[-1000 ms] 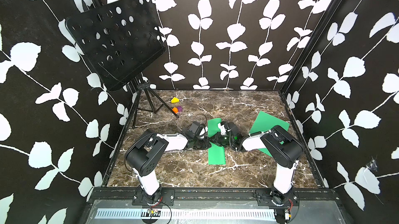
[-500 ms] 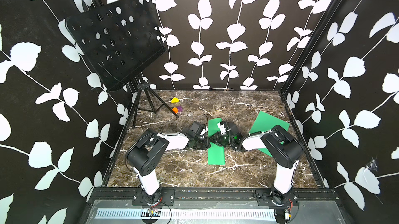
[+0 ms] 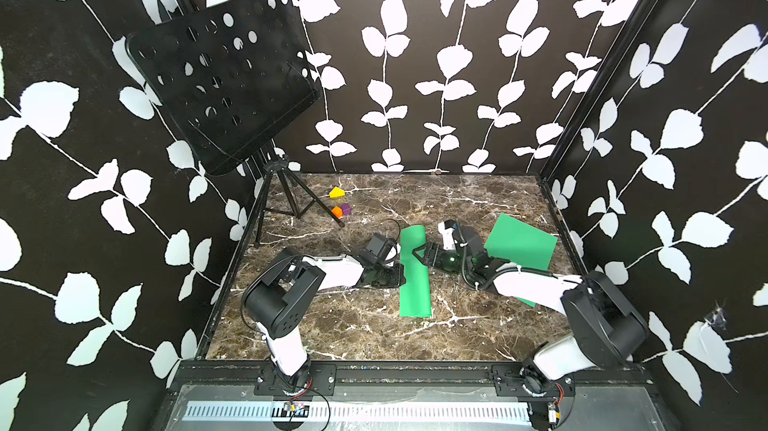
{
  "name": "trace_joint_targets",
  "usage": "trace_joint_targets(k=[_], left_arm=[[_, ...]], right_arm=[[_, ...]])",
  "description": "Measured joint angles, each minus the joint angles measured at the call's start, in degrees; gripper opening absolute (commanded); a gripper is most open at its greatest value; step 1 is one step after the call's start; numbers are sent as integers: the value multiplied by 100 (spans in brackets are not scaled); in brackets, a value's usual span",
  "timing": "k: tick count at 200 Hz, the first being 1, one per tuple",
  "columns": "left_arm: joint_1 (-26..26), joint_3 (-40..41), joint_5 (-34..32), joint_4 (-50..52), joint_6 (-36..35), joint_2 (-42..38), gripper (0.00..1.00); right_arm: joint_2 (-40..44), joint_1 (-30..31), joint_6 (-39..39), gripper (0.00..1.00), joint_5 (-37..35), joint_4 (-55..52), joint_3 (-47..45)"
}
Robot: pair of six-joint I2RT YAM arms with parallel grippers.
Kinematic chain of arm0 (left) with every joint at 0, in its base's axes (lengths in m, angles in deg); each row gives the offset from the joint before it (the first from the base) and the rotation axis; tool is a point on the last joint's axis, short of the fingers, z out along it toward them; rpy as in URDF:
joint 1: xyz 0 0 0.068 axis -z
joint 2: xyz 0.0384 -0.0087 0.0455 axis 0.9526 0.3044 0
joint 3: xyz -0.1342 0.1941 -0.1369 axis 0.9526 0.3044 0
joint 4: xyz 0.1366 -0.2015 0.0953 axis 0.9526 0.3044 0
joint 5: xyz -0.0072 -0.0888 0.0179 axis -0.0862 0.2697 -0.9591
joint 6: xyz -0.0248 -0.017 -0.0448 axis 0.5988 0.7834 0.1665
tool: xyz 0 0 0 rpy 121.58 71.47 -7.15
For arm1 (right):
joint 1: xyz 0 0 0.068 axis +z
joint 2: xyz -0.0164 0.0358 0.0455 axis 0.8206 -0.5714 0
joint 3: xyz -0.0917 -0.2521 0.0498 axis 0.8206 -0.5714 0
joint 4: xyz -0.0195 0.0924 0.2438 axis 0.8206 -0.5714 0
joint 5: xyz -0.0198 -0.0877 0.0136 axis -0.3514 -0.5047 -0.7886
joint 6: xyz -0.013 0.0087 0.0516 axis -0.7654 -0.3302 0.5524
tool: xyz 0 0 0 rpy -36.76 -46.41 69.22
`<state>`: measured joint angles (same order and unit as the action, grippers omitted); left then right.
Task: Fold the rectangular paper in half along the long edge
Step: Fold the paper at the center of the board.
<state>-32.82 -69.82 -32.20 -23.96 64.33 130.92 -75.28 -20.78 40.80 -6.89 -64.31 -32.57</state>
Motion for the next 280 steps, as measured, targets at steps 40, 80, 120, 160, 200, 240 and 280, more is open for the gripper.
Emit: trace_joint_targets(k=[40, 80, 120, 160, 200, 240, 280], left_arm=[[2, -20, -4, 31, -7, 2, 10], [4, -55, -26, 81, -26, 4, 10], [4, -63, -35, 122, -33, 7, 10], [4, -90, -37, 155, -50, 17, 10], [4, -90, -37, 160, -52, 17, 10], [4, -90, -37, 157, -52, 17, 10], [4, -87, -37, 157, -68, 17, 10]], right_arm=[[-350, -120, -181, 68, 186, -295, -105], [-876, -116, -168, 61, 555, -15, -85], [-999, -118, -225, 47, 686, 46, -63], [-1029, -122, -223, 28, 697, 2, -63], [-1032, -160, -210, 7, 702, -35, -63], [-1060, -181, -221, 0, 745, -37, -50], [-1091, -188, -238, 42, 743, -46, 13]])
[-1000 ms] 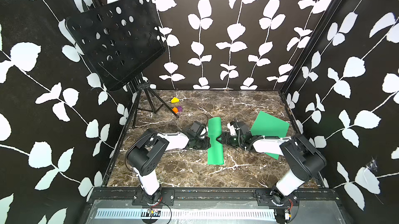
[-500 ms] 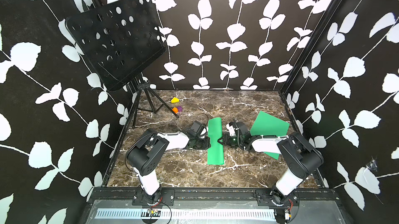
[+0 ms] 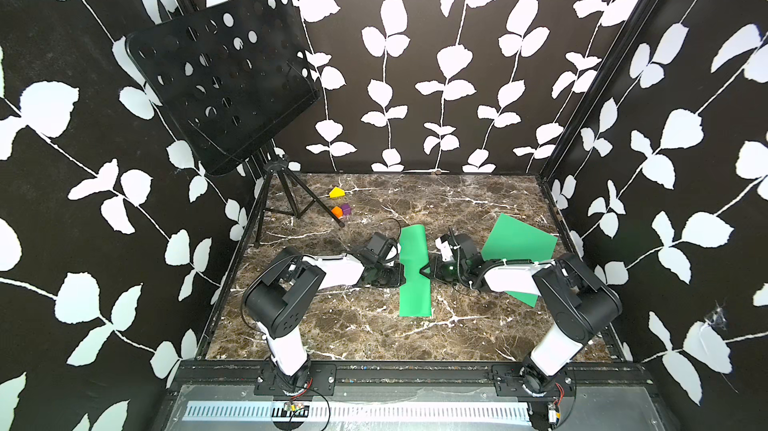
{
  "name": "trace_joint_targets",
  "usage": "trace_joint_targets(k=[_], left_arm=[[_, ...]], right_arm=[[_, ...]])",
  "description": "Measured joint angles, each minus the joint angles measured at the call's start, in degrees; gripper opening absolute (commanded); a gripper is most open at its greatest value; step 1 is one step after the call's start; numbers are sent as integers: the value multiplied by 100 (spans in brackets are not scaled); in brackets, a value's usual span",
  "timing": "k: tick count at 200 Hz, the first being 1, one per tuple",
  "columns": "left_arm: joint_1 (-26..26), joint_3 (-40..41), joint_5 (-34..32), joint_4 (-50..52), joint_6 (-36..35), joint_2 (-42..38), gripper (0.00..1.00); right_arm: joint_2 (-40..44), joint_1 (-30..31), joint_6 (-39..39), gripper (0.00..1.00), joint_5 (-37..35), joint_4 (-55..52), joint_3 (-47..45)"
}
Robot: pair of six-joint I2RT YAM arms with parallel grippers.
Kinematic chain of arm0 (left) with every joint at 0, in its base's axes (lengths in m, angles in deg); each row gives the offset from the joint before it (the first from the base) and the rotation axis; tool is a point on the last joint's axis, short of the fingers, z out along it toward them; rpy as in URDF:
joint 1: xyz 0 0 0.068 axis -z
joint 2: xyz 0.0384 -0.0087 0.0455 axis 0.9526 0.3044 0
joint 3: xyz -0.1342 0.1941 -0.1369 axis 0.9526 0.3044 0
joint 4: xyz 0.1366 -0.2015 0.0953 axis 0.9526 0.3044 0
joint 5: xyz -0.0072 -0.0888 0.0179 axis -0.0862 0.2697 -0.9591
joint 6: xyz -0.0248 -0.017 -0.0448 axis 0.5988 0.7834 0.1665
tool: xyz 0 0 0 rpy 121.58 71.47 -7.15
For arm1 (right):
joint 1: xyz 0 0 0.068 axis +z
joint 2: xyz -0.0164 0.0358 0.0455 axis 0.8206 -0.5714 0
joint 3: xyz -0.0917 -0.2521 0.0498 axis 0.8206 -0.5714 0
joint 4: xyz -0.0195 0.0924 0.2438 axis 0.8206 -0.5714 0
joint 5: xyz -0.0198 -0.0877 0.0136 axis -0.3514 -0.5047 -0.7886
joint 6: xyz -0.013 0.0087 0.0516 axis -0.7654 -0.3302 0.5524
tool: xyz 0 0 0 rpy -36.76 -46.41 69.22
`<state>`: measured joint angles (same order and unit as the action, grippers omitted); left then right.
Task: Fold the rectangular paper in half along the long edge
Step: Fold the paper at the center of the board.
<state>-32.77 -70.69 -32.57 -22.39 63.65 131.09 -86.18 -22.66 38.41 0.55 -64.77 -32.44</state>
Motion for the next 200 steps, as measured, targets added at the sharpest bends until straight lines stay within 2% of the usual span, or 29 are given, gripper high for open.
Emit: trace_joint_targets(k=[55, 79, 96, 114, 148, 157, 165, 177, 200], left_arm=[[0, 0, 0, 0, -4, 0, 10], [0, 4, 2, -4, -4, 0, 10], [0, 4, 2, -4, -4, 0, 10], [0, 4, 2, -4, -4, 0, 10], [0, 4, 2, -4, -4, 0, 10], [0, 4, 0, -4, -4, 0, 10], [0, 4, 2, -4, -4, 0, 10], [0, 4, 2, -4, -7, 0, 10], [0, 4, 0, -4, -11, 0, 10]], right_arm=[[-313, -153, -98, 42, 66, 22, 409], [-455, -262, -162, 36, 133, 55, 511], [-516, -323, -199, 22, 177, 63, 555], [-540, -350, -212, 0, 232, 79, 573], [-542, -363, -225, 0, 278, 111, 579], [-542, -367, -212, 19, 278, 114, 579], [-542, -367, -212, 31, 282, 118, 579], [-546, -367, -247, 37, 282, 122, 592], [-621, -378, -273, 39, 280, 129, 717]])
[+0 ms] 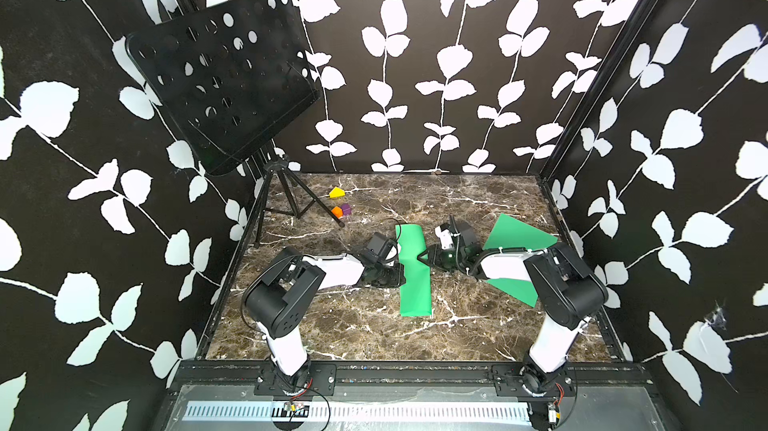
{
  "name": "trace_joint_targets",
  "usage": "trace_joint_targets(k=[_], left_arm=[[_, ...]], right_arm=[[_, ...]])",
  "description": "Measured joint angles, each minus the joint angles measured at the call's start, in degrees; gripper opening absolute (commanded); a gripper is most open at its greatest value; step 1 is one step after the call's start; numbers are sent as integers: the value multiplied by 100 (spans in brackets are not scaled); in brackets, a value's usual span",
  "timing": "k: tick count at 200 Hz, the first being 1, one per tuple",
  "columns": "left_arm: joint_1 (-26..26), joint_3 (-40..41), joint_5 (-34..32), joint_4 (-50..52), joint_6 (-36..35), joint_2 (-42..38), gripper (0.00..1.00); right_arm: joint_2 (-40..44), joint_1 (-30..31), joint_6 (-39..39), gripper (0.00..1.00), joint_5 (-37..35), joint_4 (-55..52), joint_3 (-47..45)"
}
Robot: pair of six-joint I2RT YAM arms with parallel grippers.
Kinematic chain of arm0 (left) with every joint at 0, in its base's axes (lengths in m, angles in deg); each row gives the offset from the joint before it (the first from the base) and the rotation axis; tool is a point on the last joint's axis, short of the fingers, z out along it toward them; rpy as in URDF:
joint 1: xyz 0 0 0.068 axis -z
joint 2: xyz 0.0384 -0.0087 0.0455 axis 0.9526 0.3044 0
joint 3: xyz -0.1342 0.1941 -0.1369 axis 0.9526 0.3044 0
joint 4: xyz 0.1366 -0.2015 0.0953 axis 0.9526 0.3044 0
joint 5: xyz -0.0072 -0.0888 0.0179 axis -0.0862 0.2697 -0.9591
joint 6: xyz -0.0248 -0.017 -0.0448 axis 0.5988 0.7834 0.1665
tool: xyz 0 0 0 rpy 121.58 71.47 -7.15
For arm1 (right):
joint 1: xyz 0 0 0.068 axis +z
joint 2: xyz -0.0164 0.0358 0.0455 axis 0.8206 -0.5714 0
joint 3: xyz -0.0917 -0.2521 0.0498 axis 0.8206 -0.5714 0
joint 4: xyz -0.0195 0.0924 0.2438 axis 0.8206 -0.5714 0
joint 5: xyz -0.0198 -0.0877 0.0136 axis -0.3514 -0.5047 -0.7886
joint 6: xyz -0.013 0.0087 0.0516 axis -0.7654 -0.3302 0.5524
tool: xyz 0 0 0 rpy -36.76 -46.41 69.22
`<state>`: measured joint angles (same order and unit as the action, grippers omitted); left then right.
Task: Fold the rectangular paper in half along the long edge
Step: Fold the paper at the center of the board.
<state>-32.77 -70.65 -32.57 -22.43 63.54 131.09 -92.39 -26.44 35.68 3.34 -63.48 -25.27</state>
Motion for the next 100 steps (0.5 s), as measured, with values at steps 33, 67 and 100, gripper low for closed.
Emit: trace_joint_targets(k=[33, 67, 100], left_arm=[[0, 0, 2, 0, -24, 0, 10], [0, 0, 2, 0, -35, 0, 10], [0, 0, 0, 0, -35, 0, 10]], right_arm=[[-181, -13, -26, 38, 0, 24, 249], [-251, -83, -94, 14, -2, 26, 334], [-251, -140, -131, 0, 11, 4, 337]])
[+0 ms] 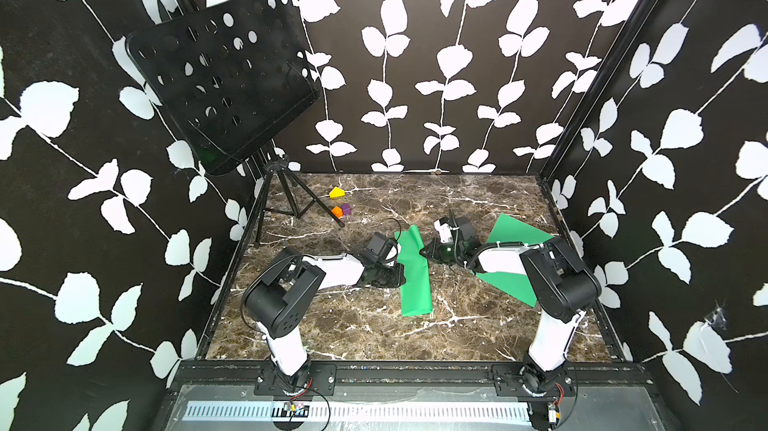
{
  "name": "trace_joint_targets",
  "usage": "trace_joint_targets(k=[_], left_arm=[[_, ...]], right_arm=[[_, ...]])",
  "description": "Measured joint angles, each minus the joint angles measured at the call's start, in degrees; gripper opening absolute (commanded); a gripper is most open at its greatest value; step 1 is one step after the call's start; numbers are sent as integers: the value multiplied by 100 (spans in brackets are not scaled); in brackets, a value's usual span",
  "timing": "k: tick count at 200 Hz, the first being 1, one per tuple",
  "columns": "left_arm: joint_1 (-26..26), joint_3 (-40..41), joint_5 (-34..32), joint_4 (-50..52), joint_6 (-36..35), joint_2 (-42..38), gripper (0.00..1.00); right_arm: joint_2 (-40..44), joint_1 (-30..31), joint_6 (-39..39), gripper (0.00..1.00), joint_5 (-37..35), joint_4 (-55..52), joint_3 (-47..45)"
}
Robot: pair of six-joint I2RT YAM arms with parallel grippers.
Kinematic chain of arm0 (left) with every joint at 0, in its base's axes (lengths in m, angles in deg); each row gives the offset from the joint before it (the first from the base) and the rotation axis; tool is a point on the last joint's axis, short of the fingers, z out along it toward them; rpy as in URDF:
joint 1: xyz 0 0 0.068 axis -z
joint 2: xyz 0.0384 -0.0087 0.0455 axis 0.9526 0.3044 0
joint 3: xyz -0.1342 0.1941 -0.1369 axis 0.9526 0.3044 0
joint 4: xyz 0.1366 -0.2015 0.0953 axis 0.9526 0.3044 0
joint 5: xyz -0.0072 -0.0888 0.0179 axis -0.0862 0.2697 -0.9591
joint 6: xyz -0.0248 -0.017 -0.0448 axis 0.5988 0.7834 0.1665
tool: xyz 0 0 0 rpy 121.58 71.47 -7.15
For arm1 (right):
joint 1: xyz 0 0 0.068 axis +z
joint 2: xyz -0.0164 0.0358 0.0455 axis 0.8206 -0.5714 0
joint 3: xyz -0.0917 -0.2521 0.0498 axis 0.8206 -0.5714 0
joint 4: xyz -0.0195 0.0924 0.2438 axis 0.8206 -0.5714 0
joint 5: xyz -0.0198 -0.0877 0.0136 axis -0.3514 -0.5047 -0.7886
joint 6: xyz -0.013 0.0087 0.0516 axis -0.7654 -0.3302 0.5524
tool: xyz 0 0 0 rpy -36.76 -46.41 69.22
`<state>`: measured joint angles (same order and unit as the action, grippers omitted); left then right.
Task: Fold the rectangular paper in half along the long edge
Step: Fold the paper at the center of the board.
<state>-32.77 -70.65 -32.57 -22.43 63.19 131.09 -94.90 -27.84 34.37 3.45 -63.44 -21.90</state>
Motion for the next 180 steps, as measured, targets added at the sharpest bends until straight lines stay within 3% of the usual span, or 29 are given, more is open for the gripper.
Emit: trace_joint_targets(k=[8, 21, 26, 44, 87, 104, 130, 166, 180], left_arm=[[0, 0, 0, 2, -2, 0, 10], [0, 0, 2, 2, -2, 0, 10], [0, 0, 0, 0, -4, 0, 10], [0, 0, 2, 2, -24, 0, 10], [0, 0, 2, 2, -46, 2, 10], [0, 0, 2, 2, -46, 4, 10], [0, 0, 4, 2, -48, 4, 10], [0, 0, 2, 2, -50, 4, 10], [0, 0, 2, 2, -55, 4, 10]], right_arm=[[0, 0, -13, 0, 2, -2, 4], [-9, 0, -22, 29, 20, -13, 31], [-20, 0, -31, 35, 20, -15, 52], [-103, -20, -68, 43, 28, 2, 188], [-380, -63, -101, 40, 42, 7, 570], [-472, -90, -127, 29, 94, 7, 662], [-540, -125, -162, 0, 131, 9, 695], [-557, -144, -190, 0, 144, 2, 697], [-560, -146, -181, 31, 146, 2, 697]])
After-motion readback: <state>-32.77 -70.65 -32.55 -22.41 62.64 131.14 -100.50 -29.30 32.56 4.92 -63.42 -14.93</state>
